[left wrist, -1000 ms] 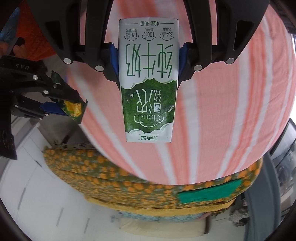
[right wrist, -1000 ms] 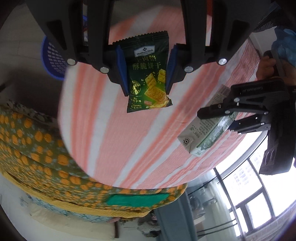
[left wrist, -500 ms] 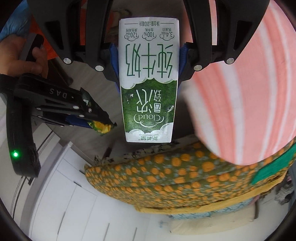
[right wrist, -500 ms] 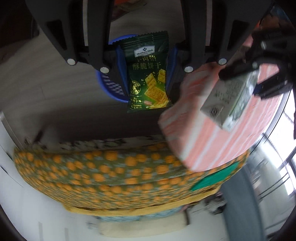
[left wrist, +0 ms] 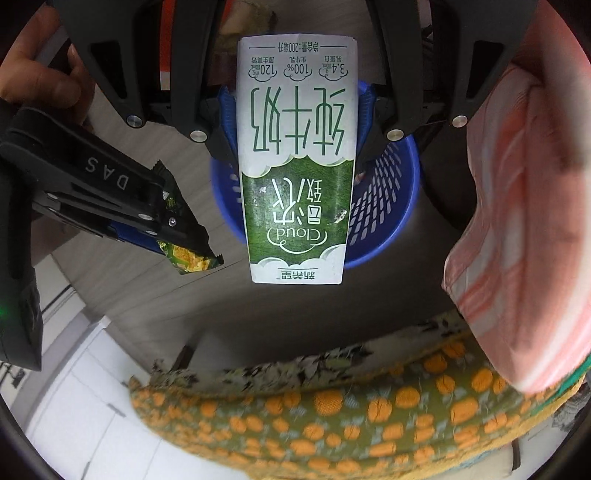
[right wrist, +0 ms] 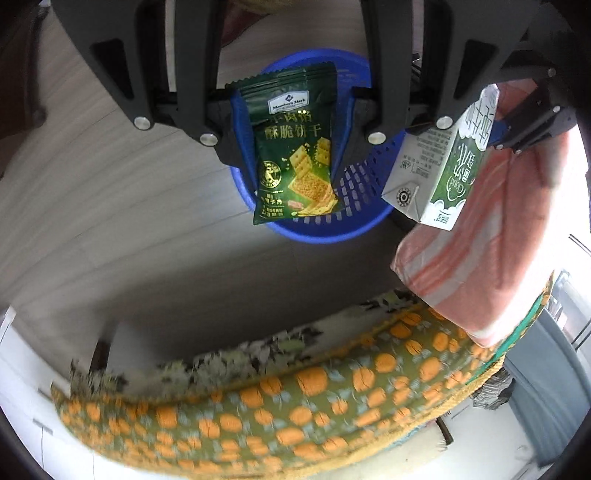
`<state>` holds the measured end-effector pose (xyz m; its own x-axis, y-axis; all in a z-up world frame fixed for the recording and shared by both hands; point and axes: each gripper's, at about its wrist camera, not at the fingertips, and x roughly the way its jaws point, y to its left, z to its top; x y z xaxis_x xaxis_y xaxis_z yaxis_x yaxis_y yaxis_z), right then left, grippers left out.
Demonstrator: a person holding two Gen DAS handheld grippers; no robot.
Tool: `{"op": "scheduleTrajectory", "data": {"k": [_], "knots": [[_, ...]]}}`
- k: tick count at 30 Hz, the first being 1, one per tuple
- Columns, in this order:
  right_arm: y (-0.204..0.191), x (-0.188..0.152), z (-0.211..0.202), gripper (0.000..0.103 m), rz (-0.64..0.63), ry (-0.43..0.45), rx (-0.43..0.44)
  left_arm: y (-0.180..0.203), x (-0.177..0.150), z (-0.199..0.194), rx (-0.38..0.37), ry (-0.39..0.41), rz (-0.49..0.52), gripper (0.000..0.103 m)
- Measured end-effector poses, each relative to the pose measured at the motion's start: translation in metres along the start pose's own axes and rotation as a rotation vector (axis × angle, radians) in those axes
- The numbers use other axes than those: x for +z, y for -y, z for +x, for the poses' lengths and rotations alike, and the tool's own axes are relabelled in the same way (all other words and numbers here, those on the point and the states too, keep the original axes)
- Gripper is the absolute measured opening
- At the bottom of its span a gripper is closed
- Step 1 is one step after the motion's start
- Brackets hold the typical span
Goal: Collect trash
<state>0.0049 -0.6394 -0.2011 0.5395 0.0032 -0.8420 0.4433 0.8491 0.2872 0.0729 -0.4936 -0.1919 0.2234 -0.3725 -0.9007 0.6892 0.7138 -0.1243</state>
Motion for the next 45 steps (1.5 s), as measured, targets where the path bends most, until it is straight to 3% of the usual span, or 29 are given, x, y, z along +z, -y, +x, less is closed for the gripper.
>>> {"op": "scheduleTrajectory", "data": {"k": [12,14,15,17,18,22,29,34,37,40,43,45], "knots": [[0.027,-0.007,0.076,0.037,0.145,-0.130,0.098,-0.028,0.003,0.074,0.006,-0.101,-0.063,0.050],[0.028,-0.008,0.084,0.041,0.153,-0.147,0.108,-0.030,0.003,0.080,0.005,-0.114,-0.057,0.051],[0.027,-0.009,0.086,0.046,0.156,-0.151,0.106,-0.030,0.003,0.083,0.007,-0.118,-0.051,0.054],[0.028,-0.008,0.085,0.067,0.171,-0.143,0.110,-0.030,0.002,0.082,0.012,-0.107,-0.049,0.078],[0.030,-0.008,0.083,0.068,0.180,-0.136,0.111,-0.031,0.002,0.080,0.017,-0.098,-0.049,0.082],[0.035,-0.002,0.065,0.070,0.206,-0.098,0.097,-0.026,-0.002,0.062,0.044,-0.064,-0.042,0.087],[0.037,0.005,-0.010,0.098,0.192,-0.004,0.004,0.006,-0.017,-0.018,0.080,0.109,-0.005,0.092],[0.030,-0.010,-0.071,0.099,0.123,0.045,-0.031,0.022,-0.030,-0.079,0.066,0.196,0.025,0.098],[0.021,-0.027,-0.103,0.099,0.077,0.079,-0.070,0.028,-0.035,-0.099,0.069,0.199,0.041,0.098],[0.009,-0.047,-0.132,0.099,0.011,0.138,-0.123,0.032,-0.043,-0.112,0.120,0.220,0.077,0.098],[0.000,-0.061,-0.146,0.099,-0.020,0.146,-0.117,0.032,-0.050,-0.124,0.123,0.241,0.081,0.098],[-0.004,-0.069,-0.151,0.099,-0.031,0.157,-0.156,0.029,-0.052,-0.132,0.129,0.255,0.077,0.098]]}}
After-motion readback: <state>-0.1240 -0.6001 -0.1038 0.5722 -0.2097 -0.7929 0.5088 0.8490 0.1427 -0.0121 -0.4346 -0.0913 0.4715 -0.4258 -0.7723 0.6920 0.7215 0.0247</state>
